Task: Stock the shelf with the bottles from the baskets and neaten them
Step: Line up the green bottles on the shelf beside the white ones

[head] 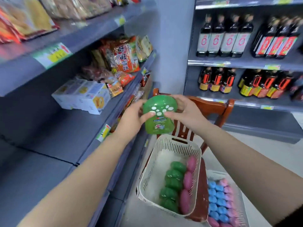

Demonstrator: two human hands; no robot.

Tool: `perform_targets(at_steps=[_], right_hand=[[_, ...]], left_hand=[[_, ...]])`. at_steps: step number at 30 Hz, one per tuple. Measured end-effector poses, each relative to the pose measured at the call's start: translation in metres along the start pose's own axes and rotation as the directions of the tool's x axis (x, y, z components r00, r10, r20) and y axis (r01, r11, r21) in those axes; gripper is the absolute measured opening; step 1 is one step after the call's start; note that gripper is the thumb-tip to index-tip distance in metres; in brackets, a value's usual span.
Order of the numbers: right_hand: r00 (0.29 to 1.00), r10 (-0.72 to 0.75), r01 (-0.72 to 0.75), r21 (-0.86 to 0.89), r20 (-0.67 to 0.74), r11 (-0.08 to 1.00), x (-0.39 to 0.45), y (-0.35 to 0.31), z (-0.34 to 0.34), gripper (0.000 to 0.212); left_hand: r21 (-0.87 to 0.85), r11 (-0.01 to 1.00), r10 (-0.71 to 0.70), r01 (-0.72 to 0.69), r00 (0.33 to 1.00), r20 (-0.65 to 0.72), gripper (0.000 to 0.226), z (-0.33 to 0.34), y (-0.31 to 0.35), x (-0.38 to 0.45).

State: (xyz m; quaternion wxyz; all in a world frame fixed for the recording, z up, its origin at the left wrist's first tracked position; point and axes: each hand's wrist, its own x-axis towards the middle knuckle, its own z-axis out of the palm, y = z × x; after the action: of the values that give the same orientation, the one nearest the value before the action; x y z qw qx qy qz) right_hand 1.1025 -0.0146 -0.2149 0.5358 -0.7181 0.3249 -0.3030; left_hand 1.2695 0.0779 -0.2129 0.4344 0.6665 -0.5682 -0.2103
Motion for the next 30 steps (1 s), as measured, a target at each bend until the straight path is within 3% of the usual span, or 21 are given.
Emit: perform_targets(at_steps=[6,12,18,24,30], right_hand=[[0.976,-0.204,0.183,0.218,0.076,0.959,-0.036,-0.122,0.044,0.037],[0.887,-0.364,0.267,0.326,0.283,0.907,-0.067,-0.203,0.111,0.055],[0.763,-0.467,0.263,0.446,0.446,0.855,-0.106,-0.266,0.201,0.056],[0.660,-0.574,0.268,0.562,0.484,0.782,-0.155,-0.315,0.305,0.048],[0.564,-0.652,0.247,0.650,0.507,0.719,-0.216,-0.369,0.401,0.046]], left_hand=[[-0.028,0.999,0.027,-0.036,0.967,-0.252,0.021,-0.096,0.088,-0.072],[-0.075,0.997,-0.009,-0.031,0.873,-0.488,0.013,-0.181,0.136,-0.153],[-0.040,0.999,-0.053,0.034,0.741,-0.670,0.013,-0.254,0.158,-0.247],[0.024,0.989,-0.067,0.144,0.592,-0.803,0.012,-0.322,0.170,-0.350],[0.028,0.980,-0.058,0.196,0.419,-0.906,0.034,-0.379,0.179,-0.452]])
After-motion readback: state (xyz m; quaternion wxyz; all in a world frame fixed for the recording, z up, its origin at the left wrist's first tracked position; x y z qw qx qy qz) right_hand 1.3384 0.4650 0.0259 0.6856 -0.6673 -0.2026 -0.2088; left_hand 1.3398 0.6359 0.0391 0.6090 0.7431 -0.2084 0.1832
